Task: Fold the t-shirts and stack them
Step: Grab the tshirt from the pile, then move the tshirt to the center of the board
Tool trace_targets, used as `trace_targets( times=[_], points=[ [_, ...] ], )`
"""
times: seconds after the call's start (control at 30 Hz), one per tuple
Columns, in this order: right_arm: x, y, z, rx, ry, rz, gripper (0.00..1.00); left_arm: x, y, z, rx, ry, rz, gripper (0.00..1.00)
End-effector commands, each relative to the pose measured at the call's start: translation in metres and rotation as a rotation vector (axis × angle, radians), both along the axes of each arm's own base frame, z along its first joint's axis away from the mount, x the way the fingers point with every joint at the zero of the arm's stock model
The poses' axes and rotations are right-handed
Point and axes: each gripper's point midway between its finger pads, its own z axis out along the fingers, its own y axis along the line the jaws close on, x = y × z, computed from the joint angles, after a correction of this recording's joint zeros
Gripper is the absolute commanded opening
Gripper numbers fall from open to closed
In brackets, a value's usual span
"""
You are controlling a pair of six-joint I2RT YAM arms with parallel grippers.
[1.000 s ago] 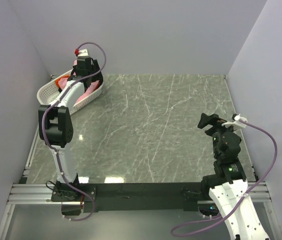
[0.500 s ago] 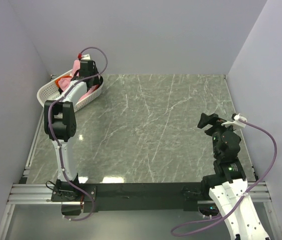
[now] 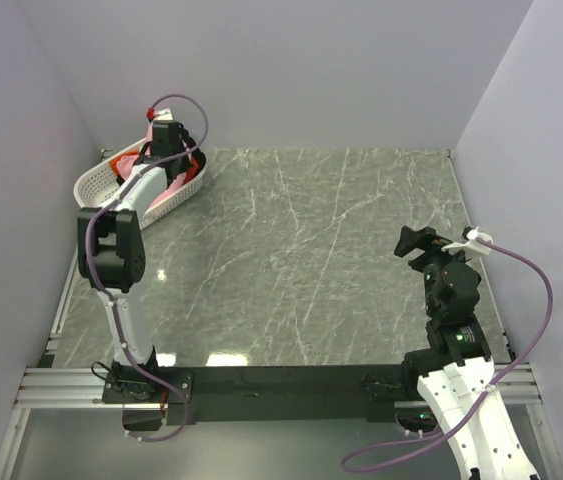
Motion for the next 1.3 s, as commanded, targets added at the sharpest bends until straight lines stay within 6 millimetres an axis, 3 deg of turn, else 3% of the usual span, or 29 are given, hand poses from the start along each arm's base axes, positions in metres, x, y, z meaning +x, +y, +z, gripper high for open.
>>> trace_targets(
  times=[0.0,0.03,0.07,0.13,0.17,0.23,0.27,0.3,0.33,0.5,0.53,0.67,0.77,0.8,0.87,0.9,0.97,1.0,1.03,1.07,1.1,1.13,1.2,1.27],
  points=[
    [0.000,0.000,0.018,0.016,-0.053,0.000,0.90,-0.017,0.010,0.094,-0.026,-0.181,0.052,0.00],
    [0.000,0.000,0.017,0.018,-0.054,0.000,0.90,-0.024,0.009,0.100,-0.044,-0.187,0.058,0.00],
    [0.000,0.001,0.017,0.018,-0.057,0.004,0.90,-0.033,0.009,0.127,-0.057,-0.234,0.056,0.00],
    [0.002,0.003,0.016,0.023,-0.059,0.009,0.90,-0.046,0.005,0.151,-0.072,-0.273,0.048,0.00],
    [0.003,0.004,0.016,0.024,-0.059,0.013,0.90,-0.058,0.000,0.180,-0.078,-0.326,0.032,0.00],
    [0.006,0.004,0.014,0.020,-0.042,0.015,0.90,-0.071,-0.012,0.211,-0.071,-0.385,-0.018,0.00],
    [0.007,0.005,0.013,0.018,-0.035,0.019,0.89,-0.085,-0.029,0.238,-0.075,-0.440,-0.064,0.00],
    [0.008,0.005,0.011,0.016,-0.023,0.021,0.89,-0.092,-0.039,0.250,-0.070,-0.462,-0.093,0.00],
    [0.010,0.006,0.010,0.013,-0.012,0.021,0.88,-0.102,-0.062,0.272,-0.056,-0.503,-0.157,0.00],
    [0.009,0.008,0.009,0.013,-0.004,0.033,0.87,-0.152,-0.132,0.344,-0.129,-0.624,-0.418,0.00],
    [0.008,0.008,0.009,0.013,-0.006,0.035,0.87,-0.163,-0.146,0.351,-0.155,-0.636,-0.465,0.00],
    [0.008,0.007,0.009,0.009,-0.008,0.032,0.87,-0.204,-0.165,0.382,-0.244,-0.716,-0.566,0.00],
    [0.010,0.010,0.006,0.010,0.008,0.047,0.87,-0.227,-0.172,0.383,-0.300,-0.732,-0.612,0.00],
    [0.011,0.011,0.004,0.010,0.017,0.050,0.87,-0.226,-0.176,0.358,-0.302,-0.681,-0.614,0.00],
    [0.012,0.015,0.002,0.013,0.025,0.072,0.87,-0.241,-0.171,0.346,-0.335,-0.674,-0.596,0.00],
    [0.013,0.017,0.000,0.016,0.031,0.080,0.86,-0.236,-0.174,0.296,-0.333,-0.582,-0.584,0.00],
    [0.014,0.023,-0.001,0.027,0.038,0.109,0.84,-0.249,-0.171,0.268,-0.386,-0.546,-0.560,0.06],
    [0.014,0.032,-0.002,0.042,0.043,0.155,0.81,-0.251,-0.172,0.210,-0.379,-0.437,-0.549,0.11],
    [0.014,0.037,-0.002,0.049,0.048,0.184,0.80,-0.251,-0.165,0.189,-0.388,-0.405,-0.493,0.26],
    [0.014,0.045,-0.002,0.056,0.048,0.226,0.78,-0.257,-0.160,0.175,-0.398,-0.392,-0.473,0.35],
    [0.013,0.057,-0.003,0.071,0.053,0.294,0.77,-0.263,-0.157,0.132,-0.386,-0.312,-0.454,0.42],
    [0.012,0.065,-0.006,0.079,0.062,0.333,0.77,-0.266,-0.155,0.117,-0.393,-0.290,-0.442,0.55],
    [0.012,0.081,-0.014,0.096,0.087,0.395,0.77,-0.275,-0.151,0.088,-0.384,-0.241,-0.432,0.63],
    [0.012,0.089,-0.021,0.104,0.114,0.418,0.77,-0.278,-0.147,0.077,-0.371,-0.222,-0.419,0.67]
  ],
)
